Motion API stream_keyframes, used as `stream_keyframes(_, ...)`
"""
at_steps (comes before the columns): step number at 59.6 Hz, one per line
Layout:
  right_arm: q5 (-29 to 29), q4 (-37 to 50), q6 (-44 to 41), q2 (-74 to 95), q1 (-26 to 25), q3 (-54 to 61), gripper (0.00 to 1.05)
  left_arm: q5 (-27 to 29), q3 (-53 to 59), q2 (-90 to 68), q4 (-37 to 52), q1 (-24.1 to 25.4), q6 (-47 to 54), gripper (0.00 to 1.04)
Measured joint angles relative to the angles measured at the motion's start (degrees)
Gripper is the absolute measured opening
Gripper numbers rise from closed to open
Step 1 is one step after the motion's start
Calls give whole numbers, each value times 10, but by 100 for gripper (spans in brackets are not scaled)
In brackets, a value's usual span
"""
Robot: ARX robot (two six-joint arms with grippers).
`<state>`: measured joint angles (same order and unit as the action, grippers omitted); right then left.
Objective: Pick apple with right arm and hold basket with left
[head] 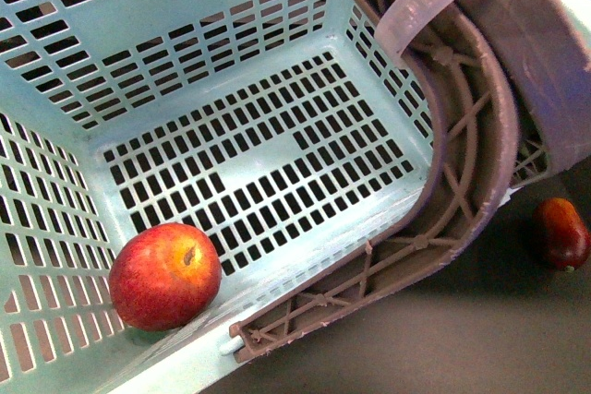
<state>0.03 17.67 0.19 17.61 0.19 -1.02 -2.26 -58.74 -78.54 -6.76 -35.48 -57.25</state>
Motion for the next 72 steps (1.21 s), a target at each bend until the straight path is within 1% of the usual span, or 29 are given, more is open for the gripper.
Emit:
stream_keyframes(33,0,-79,0,-78,0,0,2,0,0,0,0,0,0,15)
stream_keyframes(37,-2,-141,0,-123,0,0,2,0,0,0,0,0,0,15)
stream_keyframes(40,1,-170,0,-156,0,0,2,-1,0,0,0,0,0,15)
stream_keyframes(53,1,-176,0,-172,0,0,3,-1,0,0,0,0,0,15)
stream_keyframes(56,1,-176,0,-172,0,0,11,-1,0,0,0,0,-2,15)
stream_keyframes(58,1,-176,0,-172,0,0,15,-1,0,0,0,0,-2,15)
stream_keyframes(61,1,-176,0,-172,0,0,25,0,0,0,0,0,0,15)
stream_keyframes(62,1,-176,0,-172,0,0,31,0,0,0,0,0,0,15)
stream_keyframes(72,1,-176,0,-172,0,0,57,-1,0,0,0,0,0,15)
